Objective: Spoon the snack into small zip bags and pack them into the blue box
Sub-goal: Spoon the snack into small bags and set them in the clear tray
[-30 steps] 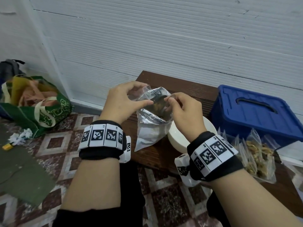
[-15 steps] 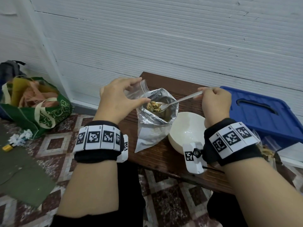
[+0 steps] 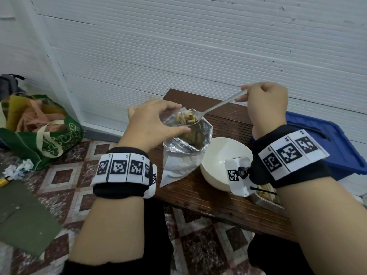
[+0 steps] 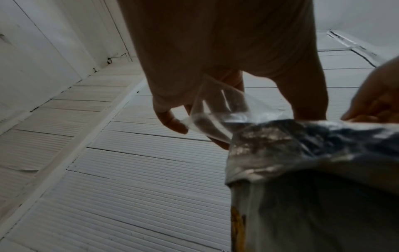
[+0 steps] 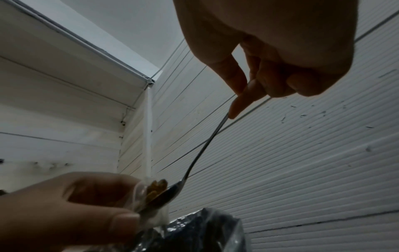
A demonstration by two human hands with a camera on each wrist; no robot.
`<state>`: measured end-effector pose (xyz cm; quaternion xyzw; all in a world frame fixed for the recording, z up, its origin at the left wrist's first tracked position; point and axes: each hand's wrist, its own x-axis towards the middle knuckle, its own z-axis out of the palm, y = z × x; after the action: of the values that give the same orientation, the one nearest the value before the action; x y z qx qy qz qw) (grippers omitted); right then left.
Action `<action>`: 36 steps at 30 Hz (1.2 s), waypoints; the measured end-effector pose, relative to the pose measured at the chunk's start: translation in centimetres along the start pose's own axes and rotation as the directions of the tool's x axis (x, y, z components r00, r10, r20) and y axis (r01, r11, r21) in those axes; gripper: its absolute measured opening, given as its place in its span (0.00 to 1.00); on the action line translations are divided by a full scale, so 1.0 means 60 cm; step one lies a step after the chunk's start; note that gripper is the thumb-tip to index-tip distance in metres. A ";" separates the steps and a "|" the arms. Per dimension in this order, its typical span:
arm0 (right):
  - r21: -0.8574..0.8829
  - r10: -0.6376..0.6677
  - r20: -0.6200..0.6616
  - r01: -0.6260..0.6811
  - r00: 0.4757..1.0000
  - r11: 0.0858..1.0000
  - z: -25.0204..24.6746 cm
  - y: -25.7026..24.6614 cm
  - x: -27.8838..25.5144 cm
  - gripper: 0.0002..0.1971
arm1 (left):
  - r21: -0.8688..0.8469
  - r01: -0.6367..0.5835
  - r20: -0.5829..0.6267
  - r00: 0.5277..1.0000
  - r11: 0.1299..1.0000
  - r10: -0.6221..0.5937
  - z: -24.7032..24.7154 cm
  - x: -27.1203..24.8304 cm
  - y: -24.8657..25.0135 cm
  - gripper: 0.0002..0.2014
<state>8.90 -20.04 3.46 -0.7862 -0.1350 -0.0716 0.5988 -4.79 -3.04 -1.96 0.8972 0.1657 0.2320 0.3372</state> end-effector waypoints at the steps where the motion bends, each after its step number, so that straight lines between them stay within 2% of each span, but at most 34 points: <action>1: -0.007 -0.020 0.013 0.020 1.000 1.000 0.005 -0.004 -0.004 0.16 | 0.003 0.000 0.001 1.000 1.000 0.000 0.001 0.001 0.003 0.31; 5: 0.044 -0.155 0.082 0.152 0.984 0.987 0.020 -0.024 -0.023 0.10 | 0.012 0.018 -0.013 1.000 1.000 -0.018 0.009 0.002 0.008 0.23; 8: 0.171 -0.307 0.150 0.281 0.940 0.944 0.018 -0.034 -0.037 0.10 | -0.069 0.050 -0.071 0.996 0.996 -0.055 0.012 0.001 0.006 0.21; 12: 0.236 -0.451 0.097 0.419 0.887 0.877 0.004 -0.028 -0.039 0.09 | -0.195 0.065 -0.114 0.990 0.979 -0.088 0.010 -0.003 0.005 0.16; 15: 0.267 -0.451 -0.021 0.440 0.892 0.857 -0.011 -0.017 -0.034 0.09 | -0.239 0.084 -0.108 0.988 0.967 -0.113 0.005 -0.006 0.003 0.13; 18: 0.210 -0.402 -0.095 0.413 0.911 0.886 -0.018 0.001 -0.030 0.09 | -0.238 0.102 -0.083 0.989 0.966 -0.124 0.001 -0.008 0.003 0.14; 20: 0.114 -0.399 -0.060 0.403 0.915 0.908 -0.014 0.015 -0.035 0.09 | -0.210 0.090 -0.066 0.992 0.974 -0.106 0.001 -0.008 0.005 0.15; 22: 0.024 -0.443 0.047 0.442 0.895 0.897 -0.004 0.028 -0.048 0.09 | -0.176 0.067 -0.064 0.995 0.982 -0.079 0.002 -0.008 0.005 0.16; 24: -0.071 -0.527 0.202 0.549 0.826 0.833 0.009 0.042 -0.067 0.09 | -0.139 0.054 -0.066 0.996 0.989 -0.063 0.007 -0.006 0.000 0.19; 27: -0.217 -0.676 0.364 0.764 0.641 0.608 0.027 0.072 -0.085 0.11 | -0.083 0.043 -0.062 0.997 0.996 -0.048 0.014 -0.004 -0.005 0.22; 29: -0.275 -0.692 0.466 0.833 0.552 0.480 0.036 0.092 -0.088 0.13 | -0.064 0.042 -0.058 0.997 0.997 -0.046 0.017 -0.001 -0.006 0.21; 30: -0.298 -0.676 0.511 0.848 0.530 0.439 0.040 0.100 -0.090 0.13 | -0.043 0.036 -0.059 0.998 0.998 -0.038 0.017 -0.001 -0.003 0.21; 31: -0.318 -0.658 0.541 0.852 0.523 0.416 0.042 0.106 -0.092 0.13 | -0.006 0.028 -0.066 0.997 1.000 -0.029 0.016 -0.001 -0.001 0.21; 33: -0.347 -0.627 0.555 0.837 0.546 0.423 0.045 0.114 -0.095 0.12 | 0.062 0.016 -0.088 0.996 0.998 -0.010 0.015 -0.003 0.004 0.21; 36: -0.367 -0.566 0.514 0.762 0.644 0.534 0.045 0.113 -0.099 0.09 | 0.092 0.013 -0.098 0.995 0.996 -0.004 0.016 -0.004 0.004 0.21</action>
<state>5.14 -19.87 -5.13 -0.8089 -0.5001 -0.1993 0.2365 -4.43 -3.80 -2.52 0.8989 0.1962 0.2662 0.2876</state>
